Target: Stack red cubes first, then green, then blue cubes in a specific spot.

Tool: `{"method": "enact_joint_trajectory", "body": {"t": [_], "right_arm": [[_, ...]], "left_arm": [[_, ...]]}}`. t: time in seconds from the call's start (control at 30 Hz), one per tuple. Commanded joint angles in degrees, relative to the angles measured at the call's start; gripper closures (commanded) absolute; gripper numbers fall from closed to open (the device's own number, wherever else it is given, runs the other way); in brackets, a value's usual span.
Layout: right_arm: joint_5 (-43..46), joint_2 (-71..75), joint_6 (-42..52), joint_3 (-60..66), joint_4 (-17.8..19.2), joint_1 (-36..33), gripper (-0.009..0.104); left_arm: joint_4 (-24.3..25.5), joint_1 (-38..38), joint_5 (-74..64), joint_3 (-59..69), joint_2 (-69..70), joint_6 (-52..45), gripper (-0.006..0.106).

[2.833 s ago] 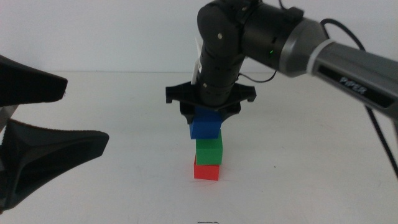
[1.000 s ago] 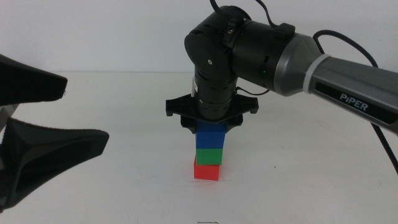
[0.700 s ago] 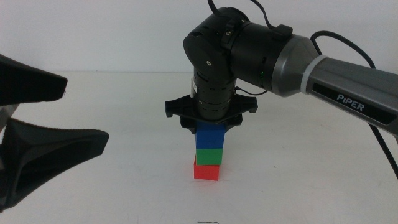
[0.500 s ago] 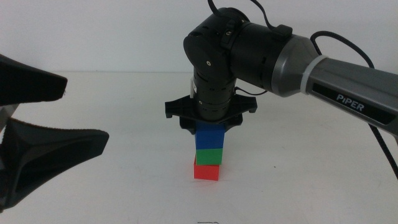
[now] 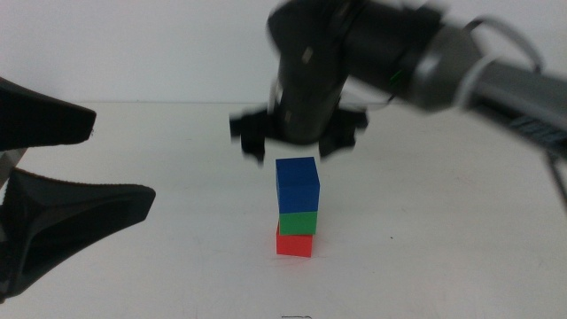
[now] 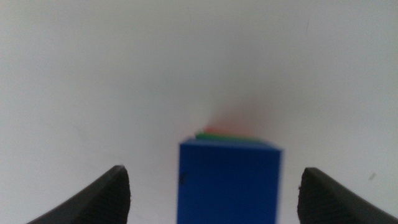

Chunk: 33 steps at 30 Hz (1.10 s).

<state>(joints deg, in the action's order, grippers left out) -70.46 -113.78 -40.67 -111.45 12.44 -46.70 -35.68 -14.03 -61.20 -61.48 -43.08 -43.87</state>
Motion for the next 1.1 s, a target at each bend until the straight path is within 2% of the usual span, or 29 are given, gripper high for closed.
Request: {"method": "enact_joint_trajectory", "body": {"t": [0.0, 0.1, 0.2, 0.37, 0.5, 0.63, 0.8, 1.07], "right_arm": [[-4.04, 7.36, 1.91, -3.80, 3.82, 0.00, 0.001], [-3.98, 12.31, 3.91, -3.93, 4.23, 0.48, 0.001], [-3.31, 17.61, 9.11, -1.64, 3.07, 2.39, 0.001], [2.01, 30.40, 14.43, 11.44, 1.36, 8.00, 0.001], [11.80, 44.15, 19.10, 25.26, -4.21, 16.00, 0.001], [19.89, 53.79, 27.56, 36.20, -10.45, 24.72, 0.001], [22.19, 58.61, 33.80, 42.95, -14.83, 31.70, 0.001], [23.05, 58.51, 34.65, 43.43, -12.44, 32.06, 0.001]], "left_arm": [[-2.91, -0.03, 3.33, -1.29, 0.06, 0.07, 0.008], [-2.98, -0.03, 3.33, -1.29, 0.06, 0.07, 0.008], [-2.98, -0.03, 3.33, -1.29, 0.06, 0.07, 0.008], [-2.98, -0.03, 3.33, -1.29, 0.06, 0.07, 0.008], [-2.98, -0.03, 3.33, -1.29, 0.06, 0.07, 0.008], [-2.98, -0.03, 3.33, -1.29, 0.06, 0.07, 0.008], [-2.98, -0.03, 3.33, -1.29, 0.06, 0.07, 0.008], [-2.98, -0.03, 3.33, -1.29, 0.06, 0.07, 0.008]]}}
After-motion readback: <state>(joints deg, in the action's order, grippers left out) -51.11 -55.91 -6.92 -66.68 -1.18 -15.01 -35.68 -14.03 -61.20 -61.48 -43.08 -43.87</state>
